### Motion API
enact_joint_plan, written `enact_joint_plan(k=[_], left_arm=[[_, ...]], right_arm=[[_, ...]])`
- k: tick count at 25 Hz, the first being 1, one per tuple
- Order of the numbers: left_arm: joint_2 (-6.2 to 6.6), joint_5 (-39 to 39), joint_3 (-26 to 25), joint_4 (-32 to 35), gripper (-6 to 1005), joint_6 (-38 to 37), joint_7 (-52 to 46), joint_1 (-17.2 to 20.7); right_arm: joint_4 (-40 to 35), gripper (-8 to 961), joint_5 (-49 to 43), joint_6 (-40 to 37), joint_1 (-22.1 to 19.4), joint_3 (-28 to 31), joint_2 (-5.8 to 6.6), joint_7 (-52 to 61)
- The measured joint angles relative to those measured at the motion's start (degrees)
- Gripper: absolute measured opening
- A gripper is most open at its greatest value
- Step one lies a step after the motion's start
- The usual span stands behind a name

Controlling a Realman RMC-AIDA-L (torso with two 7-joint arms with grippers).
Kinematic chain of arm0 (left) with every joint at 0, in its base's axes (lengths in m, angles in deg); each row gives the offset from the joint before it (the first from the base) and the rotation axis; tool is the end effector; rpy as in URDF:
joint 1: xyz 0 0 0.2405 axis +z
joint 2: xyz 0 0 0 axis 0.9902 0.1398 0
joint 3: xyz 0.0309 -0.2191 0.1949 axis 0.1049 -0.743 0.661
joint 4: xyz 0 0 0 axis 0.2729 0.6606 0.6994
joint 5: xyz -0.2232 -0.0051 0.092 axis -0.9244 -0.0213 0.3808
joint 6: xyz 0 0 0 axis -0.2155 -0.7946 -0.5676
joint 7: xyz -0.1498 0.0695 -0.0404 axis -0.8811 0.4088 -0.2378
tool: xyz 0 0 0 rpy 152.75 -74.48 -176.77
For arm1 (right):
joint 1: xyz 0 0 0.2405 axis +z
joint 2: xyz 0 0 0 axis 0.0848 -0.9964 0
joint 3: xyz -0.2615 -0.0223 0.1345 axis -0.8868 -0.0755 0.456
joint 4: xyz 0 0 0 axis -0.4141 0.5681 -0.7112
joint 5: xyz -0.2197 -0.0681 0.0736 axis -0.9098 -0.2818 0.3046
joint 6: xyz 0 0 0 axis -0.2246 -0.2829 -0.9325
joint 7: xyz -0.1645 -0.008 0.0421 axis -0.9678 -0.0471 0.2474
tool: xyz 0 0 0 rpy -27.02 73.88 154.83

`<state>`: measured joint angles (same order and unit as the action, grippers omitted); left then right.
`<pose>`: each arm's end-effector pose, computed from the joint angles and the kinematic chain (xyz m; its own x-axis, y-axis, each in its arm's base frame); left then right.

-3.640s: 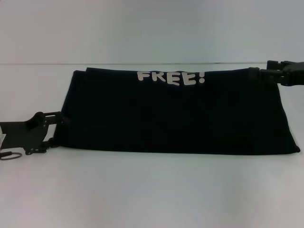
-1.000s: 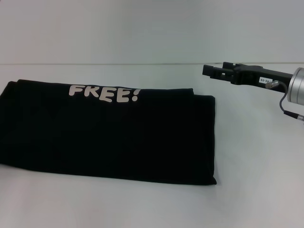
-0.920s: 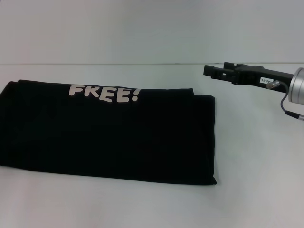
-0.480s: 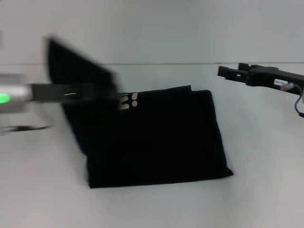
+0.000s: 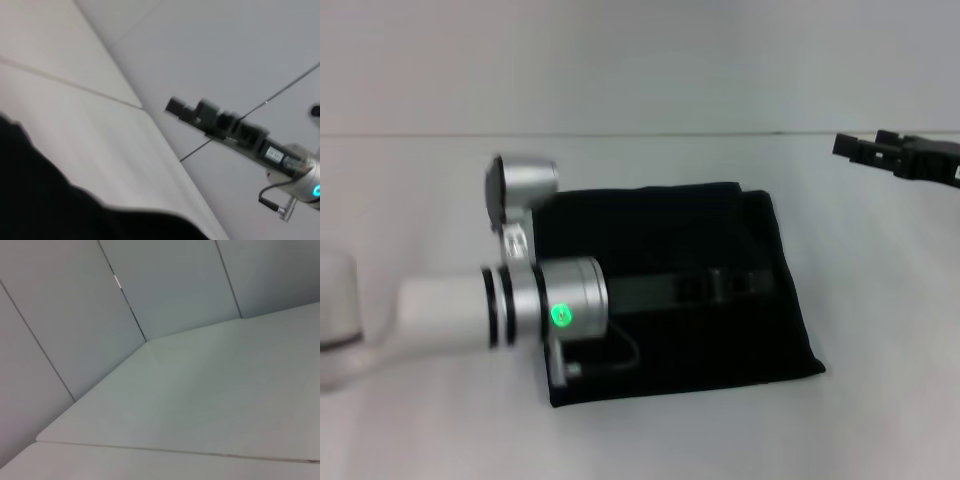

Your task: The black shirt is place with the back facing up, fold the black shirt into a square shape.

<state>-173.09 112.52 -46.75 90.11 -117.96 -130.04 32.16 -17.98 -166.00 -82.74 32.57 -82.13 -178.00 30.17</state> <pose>-0.2003 0.4089 -0.1686 0.3526 0.8011 0.4838 0.7897 -0.5320 0.3054 0.3178 0.4733 0.0183 0.5321 -0.4846 -0.6943 -0.8130 -0.5215 -0.2590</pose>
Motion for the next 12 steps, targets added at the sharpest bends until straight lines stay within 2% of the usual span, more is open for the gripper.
enact_joint_plan(k=[2, 5, 7, 8, 9, 12], left_arm=[[-0.22, -2.77, -0.07, -3.79, 92, 0.52, 5.45, 0.73], [-0.22, -4.0, -0.37, -6.45, 204, -0.5, 8.43, 0.77], [-0.15, -4.04, -0.51, -6.74, 279, -2.91, 8.57, 0.74], [0.02, -3.93, -0.36, -6.71, 300, -7.76, 8.62, 0.59], [0.02, -3.93, -0.36, -6.71, 321, -7.76, 8.62, 0.59], [0.3, -3.81, -0.21, -4.17, 384, -13.96, 8.49, 1.44]], right_arm=[[0.01, 941, 0.0, -0.08, 0.0, -0.26, 0.16, 0.09], [0.46, 941, -0.34, -0.28, 0.0, -0.63, 0.66, 0.58], [0.68, 941, -0.45, -0.37, -0.1, -1.42, 0.8, 1.33], [0.7, 941, -0.53, -0.46, -0.24, -1.98, 0.89, 2.03], [0.7, 941, -0.95, -0.52, -0.42, -2.54, 1.03, 3.02], [0.66, 941, -3.78, -1.26, -0.19, -4.55, 1.89, 9.09]])
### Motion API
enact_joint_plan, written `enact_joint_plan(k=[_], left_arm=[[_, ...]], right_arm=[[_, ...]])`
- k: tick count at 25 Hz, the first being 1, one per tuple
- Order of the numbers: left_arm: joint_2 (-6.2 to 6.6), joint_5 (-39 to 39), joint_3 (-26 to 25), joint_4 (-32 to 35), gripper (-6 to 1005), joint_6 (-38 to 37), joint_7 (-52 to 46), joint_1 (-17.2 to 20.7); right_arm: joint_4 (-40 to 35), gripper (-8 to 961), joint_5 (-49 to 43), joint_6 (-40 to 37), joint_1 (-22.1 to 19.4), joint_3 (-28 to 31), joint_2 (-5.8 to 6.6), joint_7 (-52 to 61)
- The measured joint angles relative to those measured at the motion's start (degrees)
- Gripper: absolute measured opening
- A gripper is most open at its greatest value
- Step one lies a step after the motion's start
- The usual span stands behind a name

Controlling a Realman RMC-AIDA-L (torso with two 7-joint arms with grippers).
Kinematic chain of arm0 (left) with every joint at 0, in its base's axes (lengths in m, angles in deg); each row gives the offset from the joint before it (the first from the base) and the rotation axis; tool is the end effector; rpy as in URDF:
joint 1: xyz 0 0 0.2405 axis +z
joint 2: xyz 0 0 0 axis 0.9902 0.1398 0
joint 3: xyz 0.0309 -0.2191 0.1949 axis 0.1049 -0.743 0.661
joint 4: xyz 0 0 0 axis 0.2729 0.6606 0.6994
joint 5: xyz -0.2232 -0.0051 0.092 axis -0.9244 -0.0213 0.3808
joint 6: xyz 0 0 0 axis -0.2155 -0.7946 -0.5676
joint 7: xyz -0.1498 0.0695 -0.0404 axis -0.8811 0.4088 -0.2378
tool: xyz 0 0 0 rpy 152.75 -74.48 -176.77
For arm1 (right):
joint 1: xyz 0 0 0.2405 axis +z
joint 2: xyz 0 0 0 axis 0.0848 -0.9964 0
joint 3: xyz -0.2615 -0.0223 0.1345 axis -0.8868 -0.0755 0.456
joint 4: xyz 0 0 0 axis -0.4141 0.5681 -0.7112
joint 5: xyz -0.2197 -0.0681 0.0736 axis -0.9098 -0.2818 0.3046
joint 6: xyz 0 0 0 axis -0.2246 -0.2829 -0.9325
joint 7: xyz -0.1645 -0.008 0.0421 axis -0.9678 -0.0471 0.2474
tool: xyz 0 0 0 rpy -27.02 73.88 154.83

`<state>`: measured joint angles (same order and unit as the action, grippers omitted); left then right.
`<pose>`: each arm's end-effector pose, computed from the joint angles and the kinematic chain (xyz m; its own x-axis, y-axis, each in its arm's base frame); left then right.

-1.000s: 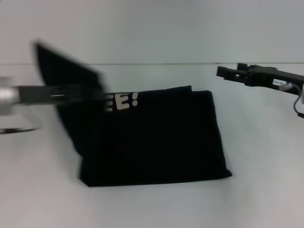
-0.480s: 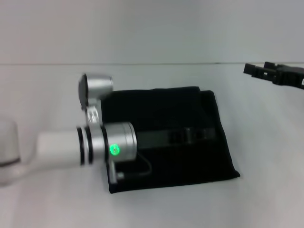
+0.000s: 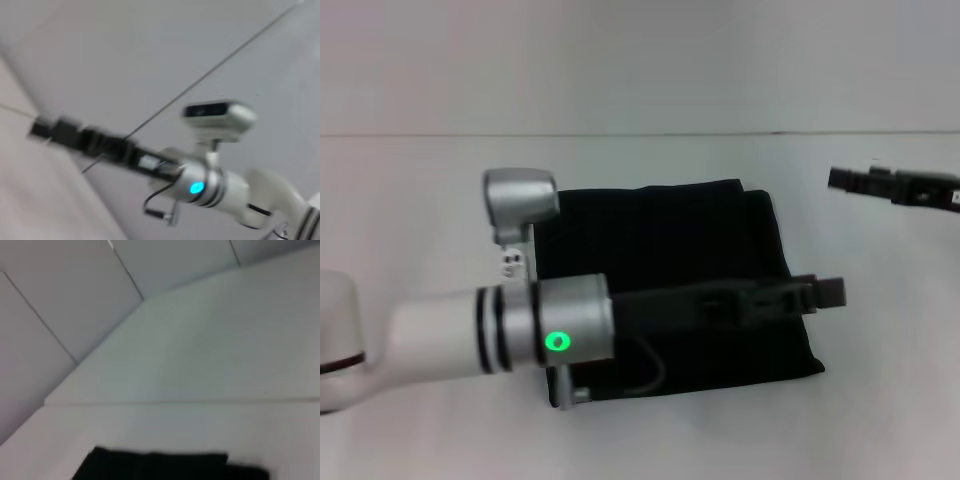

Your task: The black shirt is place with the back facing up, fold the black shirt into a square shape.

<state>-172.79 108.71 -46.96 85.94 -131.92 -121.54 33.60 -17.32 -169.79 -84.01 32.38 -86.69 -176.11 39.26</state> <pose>-0.1762 0.3706 -0.1597 0.3729 0.7597 0.5327 0.6047 -0.6344 0.4815 0.3252 0.4659 0.0124 0.4884 -0.6138 -0.6203 -0.8536 -0.4836 -0.1936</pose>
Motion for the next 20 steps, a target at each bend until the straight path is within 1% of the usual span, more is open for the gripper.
enact_joint_plan(k=[2, 4, 5, 6, 8, 12, 14, 17, 20], left_arm=[[0.11, -0.02, 0.07, 2.62, 427, -1.55, -0.12, 1.29], [0.21, 0.06, 1.4, 6.49, 469, -1.84, 0.36, 3.32], [0.24, 0.1, 2.19, 7.97, 490, -1.85, 0.7, 3.99], [0.32, 0.16, 4.05, 10.44, 511, -1.86, 1.18, 5.15], [0.6, 0.17, 6.39, 13.35, 589, -2.19, 2.03, 6.48], [1.68, 0.21, 10.52, 18.16, 744, -4.8, 6.27, 9.47], [1.82, 0.22, 11.45, 20.56, 950, -5.94, 7.96, 10.87], [1.85, 0.23, 12.11, 23.89, 951, -7.4, 9.22, 12.51], [2.15, 0.25, 12.17, 25.08, 952, -8.33, 9.32, 12.92]], right_arm=[[0.18, 941, -2.54, -1.39, 0.65, -1.87, 0.69, 4.67], [0.25, 942, -4.32, -2.88, 1.26, -3.22, 0.84, 7.69], [0.26, 942, -4.95, -3.75, 1.52, -3.71, 0.72, 8.8], [0.27, 942, -5.35, -4.42, 1.7, -4.0, 0.6, 9.8], [0.44, 942, -5.91, -5.6, 2.05, -4.72, 0.32, 11.41], [2.43, 942, -6.26, -7.21, 2.83, -7.59, 0.09, 14.87], [3.54, 942, -6.28, -8.1, 3.1, -8.68, 0.06, 15.74], [4.15, 942, -6.3, -9.44, 2.97, -9.41, 0.02, 16.99], [4.21, 942, -6.32, -10.67, 2.28, -9.54, 0.35, 17.91]])
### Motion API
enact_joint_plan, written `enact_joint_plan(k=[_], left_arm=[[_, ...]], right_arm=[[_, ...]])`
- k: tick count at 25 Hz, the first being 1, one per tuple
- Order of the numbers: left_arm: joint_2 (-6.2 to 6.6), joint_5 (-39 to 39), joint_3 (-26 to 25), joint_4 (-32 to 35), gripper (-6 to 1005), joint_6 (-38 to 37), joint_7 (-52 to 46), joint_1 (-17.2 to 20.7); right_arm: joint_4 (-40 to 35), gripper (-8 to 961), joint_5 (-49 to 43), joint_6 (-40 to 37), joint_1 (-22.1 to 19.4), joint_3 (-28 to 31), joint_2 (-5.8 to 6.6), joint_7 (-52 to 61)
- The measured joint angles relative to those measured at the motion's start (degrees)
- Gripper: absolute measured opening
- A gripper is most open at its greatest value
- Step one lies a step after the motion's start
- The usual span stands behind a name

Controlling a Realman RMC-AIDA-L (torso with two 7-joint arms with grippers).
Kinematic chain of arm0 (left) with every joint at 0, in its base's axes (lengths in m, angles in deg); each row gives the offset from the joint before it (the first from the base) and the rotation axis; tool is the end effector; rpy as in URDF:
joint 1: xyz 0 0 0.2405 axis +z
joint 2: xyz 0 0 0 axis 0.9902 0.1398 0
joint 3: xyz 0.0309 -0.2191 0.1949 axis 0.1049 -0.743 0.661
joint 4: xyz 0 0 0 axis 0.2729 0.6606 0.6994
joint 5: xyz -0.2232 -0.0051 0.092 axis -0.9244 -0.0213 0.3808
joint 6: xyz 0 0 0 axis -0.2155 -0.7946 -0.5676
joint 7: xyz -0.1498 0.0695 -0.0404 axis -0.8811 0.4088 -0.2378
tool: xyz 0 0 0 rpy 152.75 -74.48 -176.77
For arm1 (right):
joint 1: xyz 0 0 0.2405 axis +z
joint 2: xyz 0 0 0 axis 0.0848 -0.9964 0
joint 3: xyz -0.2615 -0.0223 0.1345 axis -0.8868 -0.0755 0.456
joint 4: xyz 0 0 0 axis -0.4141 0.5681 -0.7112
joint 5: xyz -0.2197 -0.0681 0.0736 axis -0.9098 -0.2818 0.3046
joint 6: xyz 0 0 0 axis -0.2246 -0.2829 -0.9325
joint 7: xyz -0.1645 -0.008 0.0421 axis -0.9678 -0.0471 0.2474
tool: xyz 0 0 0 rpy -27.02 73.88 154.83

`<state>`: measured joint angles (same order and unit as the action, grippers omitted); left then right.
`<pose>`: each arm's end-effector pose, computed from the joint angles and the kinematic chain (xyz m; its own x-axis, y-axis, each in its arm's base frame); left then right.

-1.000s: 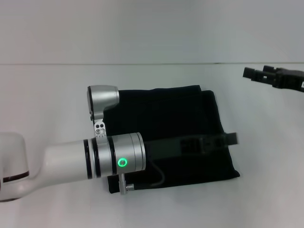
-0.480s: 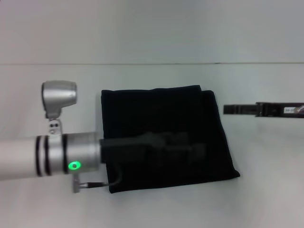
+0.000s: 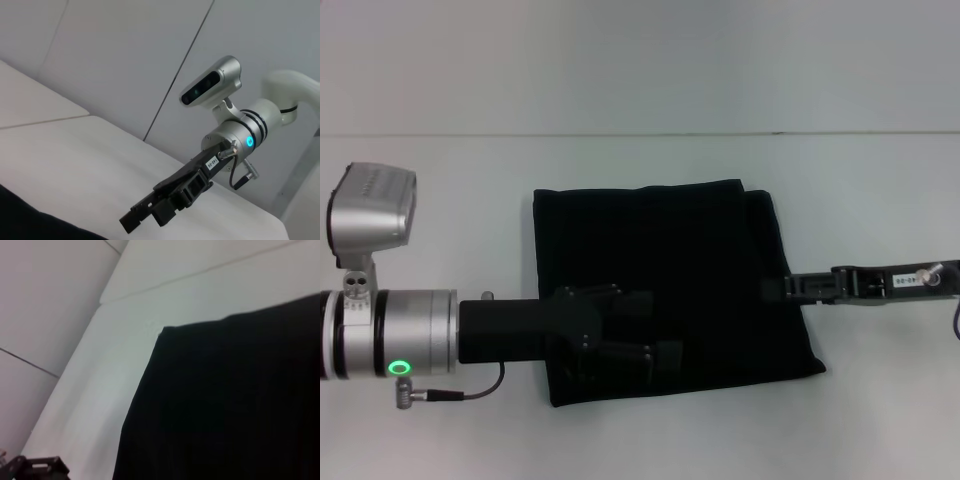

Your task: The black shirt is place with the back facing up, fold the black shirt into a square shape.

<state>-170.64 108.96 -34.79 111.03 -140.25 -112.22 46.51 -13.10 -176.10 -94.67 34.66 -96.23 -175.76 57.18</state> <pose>-0.2625 0.3643 -0.0808 0.7019 0.4706 0.5347 0.4859 -0.8652 0.1237 0.3047 0.4257 -0.0414 0.3492 -0.8764 -0.3316 -0.9177 -0.3913 0.0680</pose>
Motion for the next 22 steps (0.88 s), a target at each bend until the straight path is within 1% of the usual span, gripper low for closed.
enact_joint_plan(k=[3, 6, 9, 15, 22], left_arm=[[0.2, 0.0, 0.78, 0.27, 952, -0.75, 0.03, -0.07], [0.2, 0.0, 2.74, 0.88, 952, -1.7, 0.19, -0.15], [0.2, 0.02, 3.8, 1.59, 952, -2.09, 0.76, -0.04], [0.89, 0.46, 4.01, 2.18, 952, -2.52, 1.1, 0.34], [0.86, 1.34, 3.71, 2.21, 952, -1.71, 1.21, 0.64]], right_arm=[[0.04, 941, -0.02, -1.73, -0.72, 0.14, 0.53, 0.21], [0.18, 941, -0.04, -3.69, -1.3, 0.07, 1.21, 0.23], [0.31, 941, -0.05, -5.06, -1.65, -0.11, 1.61, 0.08], [0.36, 941, -0.4, -6.14, -1.6, -0.34, 1.76, 0.03], [0.5, 942, -2.55, -6.08, -0.83, -0.41, 1.36, 1.72]])
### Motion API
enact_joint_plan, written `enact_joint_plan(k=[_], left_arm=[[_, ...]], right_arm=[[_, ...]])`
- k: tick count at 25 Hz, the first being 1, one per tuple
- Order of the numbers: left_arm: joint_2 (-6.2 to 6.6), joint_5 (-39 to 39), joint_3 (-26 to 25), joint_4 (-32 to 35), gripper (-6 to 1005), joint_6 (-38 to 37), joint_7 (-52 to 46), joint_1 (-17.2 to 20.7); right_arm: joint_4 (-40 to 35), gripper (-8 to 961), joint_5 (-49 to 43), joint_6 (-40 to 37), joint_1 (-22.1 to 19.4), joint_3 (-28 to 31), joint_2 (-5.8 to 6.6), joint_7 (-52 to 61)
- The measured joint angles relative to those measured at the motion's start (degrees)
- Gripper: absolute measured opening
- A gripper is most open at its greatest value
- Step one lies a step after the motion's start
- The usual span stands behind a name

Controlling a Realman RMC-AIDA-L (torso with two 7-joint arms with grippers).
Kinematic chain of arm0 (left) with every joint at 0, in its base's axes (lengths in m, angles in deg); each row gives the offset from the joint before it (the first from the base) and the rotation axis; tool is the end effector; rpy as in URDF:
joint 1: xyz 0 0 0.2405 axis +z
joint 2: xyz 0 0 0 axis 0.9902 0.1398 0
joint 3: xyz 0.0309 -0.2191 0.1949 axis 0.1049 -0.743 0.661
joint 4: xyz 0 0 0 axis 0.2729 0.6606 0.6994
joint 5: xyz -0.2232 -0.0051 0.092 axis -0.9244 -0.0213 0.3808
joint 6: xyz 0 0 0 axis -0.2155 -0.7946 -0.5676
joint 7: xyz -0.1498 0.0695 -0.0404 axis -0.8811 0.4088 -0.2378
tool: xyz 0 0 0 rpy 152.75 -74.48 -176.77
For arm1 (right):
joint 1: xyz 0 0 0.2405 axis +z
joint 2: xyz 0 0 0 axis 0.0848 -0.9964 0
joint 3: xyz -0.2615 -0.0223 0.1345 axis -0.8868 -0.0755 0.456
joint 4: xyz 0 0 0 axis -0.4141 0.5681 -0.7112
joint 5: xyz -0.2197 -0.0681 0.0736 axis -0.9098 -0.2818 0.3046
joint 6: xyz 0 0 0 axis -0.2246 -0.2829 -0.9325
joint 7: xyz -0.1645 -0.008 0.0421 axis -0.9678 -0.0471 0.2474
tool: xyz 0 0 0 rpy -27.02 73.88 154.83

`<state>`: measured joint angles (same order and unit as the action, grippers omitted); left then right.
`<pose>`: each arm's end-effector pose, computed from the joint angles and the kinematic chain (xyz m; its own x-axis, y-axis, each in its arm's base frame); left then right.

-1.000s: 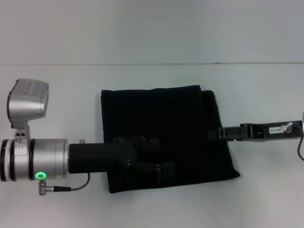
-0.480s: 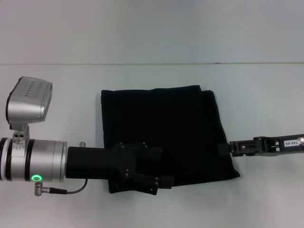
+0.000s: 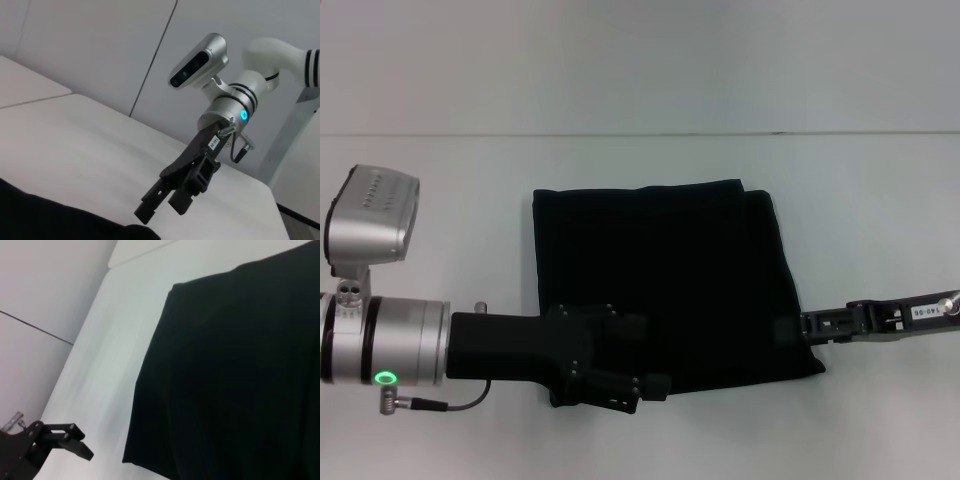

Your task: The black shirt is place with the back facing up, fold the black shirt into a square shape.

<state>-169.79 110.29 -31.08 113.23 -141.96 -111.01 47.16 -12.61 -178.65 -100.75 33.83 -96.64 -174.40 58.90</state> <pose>-0.2672 0.3579 -0.0763 0.7702 0.4309 0.4703 0.4271 -0.8960 0.1216 0.3126 0.4046 -0.0357 0.3347 -0.9128 -0.2340 -0.9228 -0.3678 0.1148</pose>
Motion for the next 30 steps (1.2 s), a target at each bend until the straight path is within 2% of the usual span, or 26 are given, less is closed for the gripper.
enact_joint_plan(k=[7, 14, 26, 30], left_arm=[[-0.12, 0.09, 0.01, 0.0, 951, 1.17, 0.1, 0.09], [-0.13, -0.14, 0.02, 0.0, 951, 1.72, 0.14, 0.07], [0.07, 0.14, 0.75, -0.02, 951, 3.4, 0.14, -0.72], [0.13, 0.16, 0.75, 0.0, 951, 3.41, 0.03, -0.79]], right_arm=[[1.29, 939, -2.22, 1.87, 1.13, 0.0, -0.86, 0.6], [4.64, 894, -3.37, 6.09, 3.39, 0.0, -1.79, 0.62], [4.79, 824, -3.07, 8.6, 3.58, 0.25, -3.44, -0.01], [4.79, 659, -2.92, 9.78, 3.51, 0.43, -3.84, -1.92]])
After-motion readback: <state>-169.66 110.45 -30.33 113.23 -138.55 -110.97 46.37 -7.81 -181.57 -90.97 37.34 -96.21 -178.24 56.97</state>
